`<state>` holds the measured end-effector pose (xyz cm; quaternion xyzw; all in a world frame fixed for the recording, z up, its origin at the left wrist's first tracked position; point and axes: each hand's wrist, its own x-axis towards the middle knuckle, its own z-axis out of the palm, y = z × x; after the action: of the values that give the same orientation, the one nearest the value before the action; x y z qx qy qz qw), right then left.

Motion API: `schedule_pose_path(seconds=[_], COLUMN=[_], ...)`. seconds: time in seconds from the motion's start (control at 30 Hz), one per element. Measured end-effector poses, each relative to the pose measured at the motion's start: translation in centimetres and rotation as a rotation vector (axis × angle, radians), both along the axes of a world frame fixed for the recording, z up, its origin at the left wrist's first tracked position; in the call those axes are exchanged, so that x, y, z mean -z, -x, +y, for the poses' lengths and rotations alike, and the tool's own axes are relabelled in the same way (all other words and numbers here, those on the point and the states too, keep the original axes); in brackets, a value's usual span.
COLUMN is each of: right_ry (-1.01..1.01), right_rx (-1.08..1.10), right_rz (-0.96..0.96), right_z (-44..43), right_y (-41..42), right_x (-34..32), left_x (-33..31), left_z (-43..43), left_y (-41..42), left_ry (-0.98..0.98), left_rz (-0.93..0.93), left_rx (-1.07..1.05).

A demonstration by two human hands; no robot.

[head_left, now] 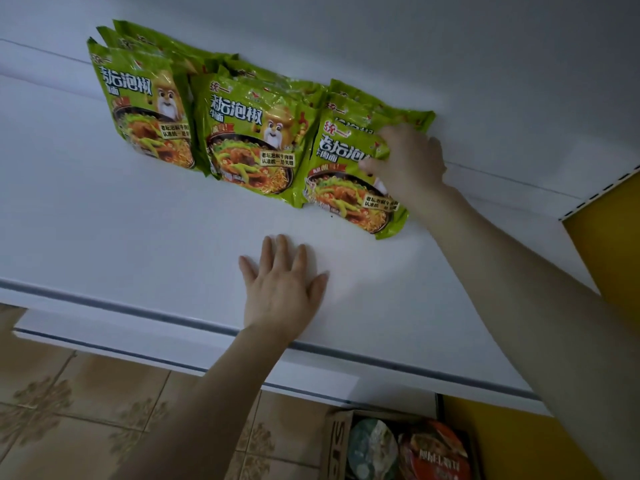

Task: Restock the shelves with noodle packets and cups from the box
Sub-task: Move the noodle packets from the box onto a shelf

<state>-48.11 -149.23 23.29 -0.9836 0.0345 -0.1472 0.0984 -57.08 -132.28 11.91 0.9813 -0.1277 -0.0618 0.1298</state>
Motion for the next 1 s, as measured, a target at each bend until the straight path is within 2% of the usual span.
schedule_pose_path(seconds=[0.37, 0.47, 0.53, 0.6, 0.67, 0.73, 0.83, 1.0], right_ry=[0.206, 0.109, 0.017, -0.160, -0.423, -0.602, -0.662, -0.644], right_rx=[0.017, -0.015, -0.021, 0.063, 0.214, 0.306, 0.365, 0.482], right_rz=[-0.106, -0.196, -0.327, -0.439, -0.344, -0.157, -0.047, -0.004], right_z=[-0.4, -0.5, -0.7, -1.0, -0.9, -0.5, 0.3, 0.9], right_y=[-3.2, -2.3, -0.9, 1.1, 3.0, 3.8, 2.8, 1.2], right_x=[2.8, 3.6, 5.0, 6.8, 8.5, 9.5, 9.5, 9.5], left_x=[0.3, 0.5, 0.5, 0.6, 0.5, 0.5, 0.5, 0.4], left_z=[0.2, 0.2, 0.2, 0.2, 0.2, 0.2, 0.2, 0.2], left_y=[0.1, 0.1, 0.1, 0.1, 0.1, 0.1, 0.1, 0.2], left_ry=[-0.008, -0.005, -0.008, -0.008, 0.000, -0.002, 0.014, 0.013], left_rz=[-0.029, -0.048, -0.066, -0.074, -0.074, -0.074, -0.073, -0.082], left_rx=[0.008, 0.001, 0.003, 0.004, 0.005, 0.000, -0.010, -0.006])
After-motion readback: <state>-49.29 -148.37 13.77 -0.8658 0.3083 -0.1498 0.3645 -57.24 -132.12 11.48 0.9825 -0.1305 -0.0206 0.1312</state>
